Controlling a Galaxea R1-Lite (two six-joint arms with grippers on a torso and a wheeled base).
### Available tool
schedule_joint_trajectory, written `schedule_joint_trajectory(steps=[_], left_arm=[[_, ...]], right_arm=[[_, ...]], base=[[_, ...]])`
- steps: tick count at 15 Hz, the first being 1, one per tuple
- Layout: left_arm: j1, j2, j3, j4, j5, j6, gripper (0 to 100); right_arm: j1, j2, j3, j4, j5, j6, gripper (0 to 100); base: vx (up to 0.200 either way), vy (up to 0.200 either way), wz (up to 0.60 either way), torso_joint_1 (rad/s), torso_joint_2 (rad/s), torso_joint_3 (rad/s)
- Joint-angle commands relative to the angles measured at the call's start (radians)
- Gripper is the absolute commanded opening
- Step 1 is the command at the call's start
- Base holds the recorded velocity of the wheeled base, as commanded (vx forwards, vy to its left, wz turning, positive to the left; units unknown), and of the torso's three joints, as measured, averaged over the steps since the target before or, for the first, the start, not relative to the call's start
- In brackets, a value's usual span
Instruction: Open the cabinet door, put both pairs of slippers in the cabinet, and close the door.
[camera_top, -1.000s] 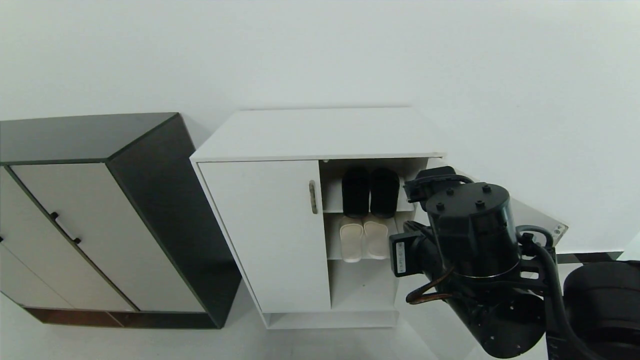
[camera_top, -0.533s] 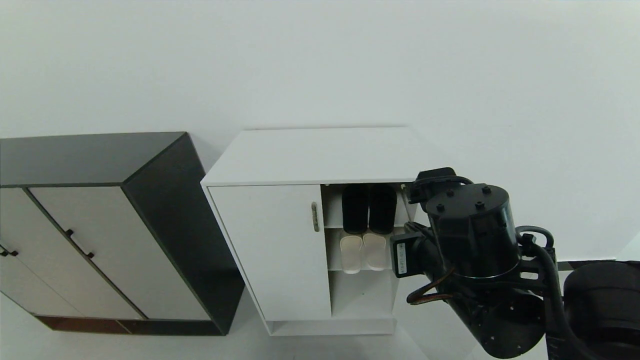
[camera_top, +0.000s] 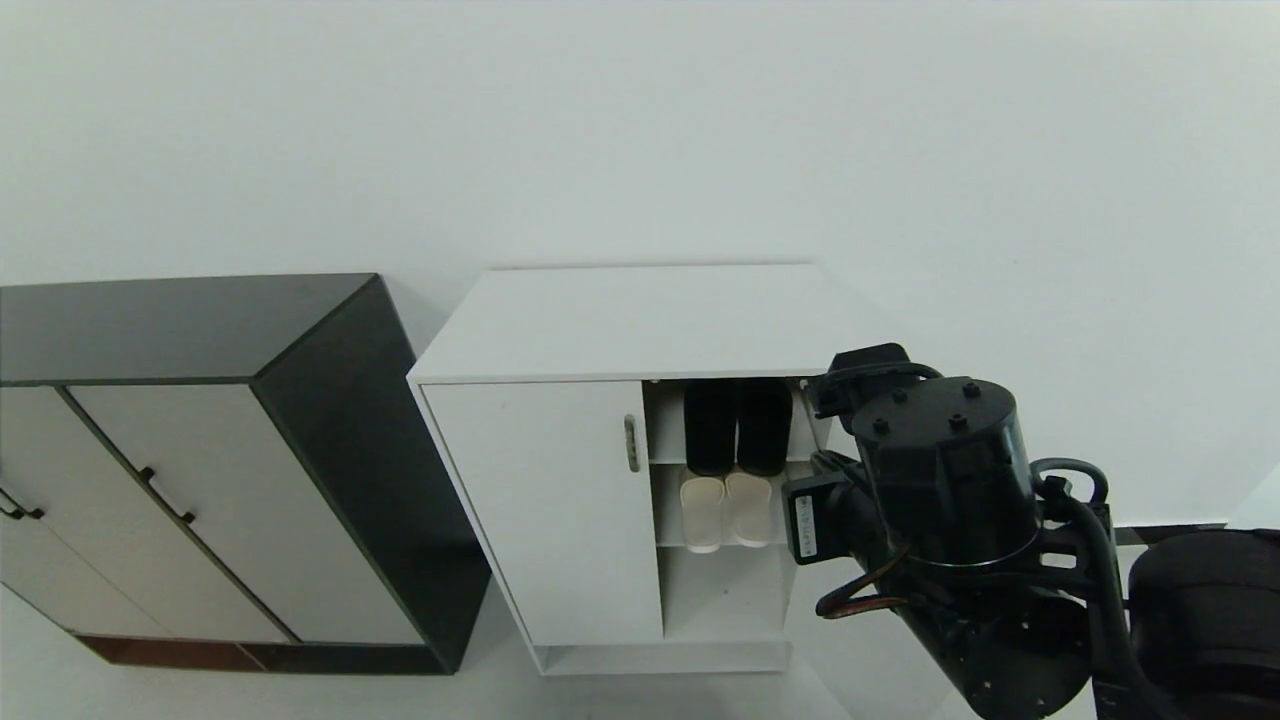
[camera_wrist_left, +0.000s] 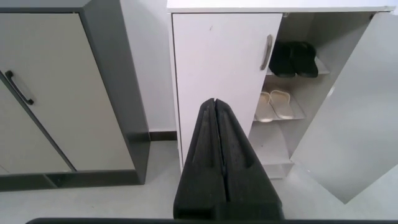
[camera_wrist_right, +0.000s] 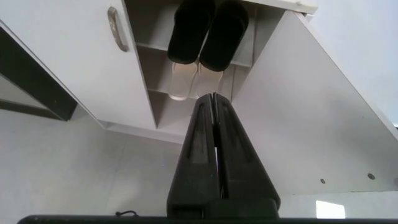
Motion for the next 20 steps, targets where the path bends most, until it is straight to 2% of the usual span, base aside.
schedule_joint_trajectory(steps=[1,6,15,20], left_arm=[[0.0,0.001,0.0,-0.001,0.0,-0.001,0],[0.0,0.001,0.0,-0.001,0.0,-0.001,0],[0.0,0.001,0.0,-0.001,0.006,-0.005,0],[0.0,0.001,0.0,-0.001,0.006,-0.005,0]], right_arm=[[0.0,0.0,0.0,-0.001,0.0,-0.001,0],[0.0,0.001,0.0,-0.001,0.0,-0.004,0],[-0.011,0.001,0.0,-0.001,-0.002,-0.005,0],[-0.02,0.004,-0.001,-0.001,-0.002,-0.005,0]], base=[[0.0,0.0,-0.6,-0.002,0.0,0.002],[0.0,0.0,-0.6,0.006,0.0,-0.002],[0.0,0.0,0.0,0.0,0.0,0.0],[-0.2,0.0,0.0,0.0,0.0,-0.002]])
